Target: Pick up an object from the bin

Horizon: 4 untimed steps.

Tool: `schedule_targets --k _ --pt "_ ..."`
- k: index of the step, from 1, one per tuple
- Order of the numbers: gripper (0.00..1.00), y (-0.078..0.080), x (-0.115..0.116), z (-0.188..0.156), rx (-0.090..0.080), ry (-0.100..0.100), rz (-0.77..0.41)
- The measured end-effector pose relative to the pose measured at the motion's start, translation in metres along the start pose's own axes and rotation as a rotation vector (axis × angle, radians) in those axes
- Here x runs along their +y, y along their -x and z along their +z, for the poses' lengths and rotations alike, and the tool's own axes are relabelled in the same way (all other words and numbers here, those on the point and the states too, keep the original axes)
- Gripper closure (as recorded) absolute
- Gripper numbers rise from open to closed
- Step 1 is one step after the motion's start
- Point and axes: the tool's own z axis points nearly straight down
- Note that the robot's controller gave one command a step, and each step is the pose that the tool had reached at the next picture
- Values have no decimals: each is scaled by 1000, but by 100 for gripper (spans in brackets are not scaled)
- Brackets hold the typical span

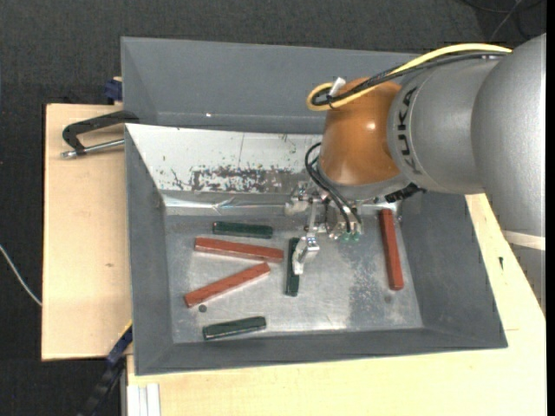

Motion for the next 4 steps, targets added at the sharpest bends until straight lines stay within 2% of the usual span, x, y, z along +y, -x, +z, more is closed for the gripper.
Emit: schedule_targets --k 1,2,3,4 --pt "100 -19 2 -41 -9 6 17" --pt "100 -5 -51 -78 -14 7 -39" --pt "100 -2 -73 -86 -19 4 -40" --pt "0 0 -80 -32 -8 7 53"
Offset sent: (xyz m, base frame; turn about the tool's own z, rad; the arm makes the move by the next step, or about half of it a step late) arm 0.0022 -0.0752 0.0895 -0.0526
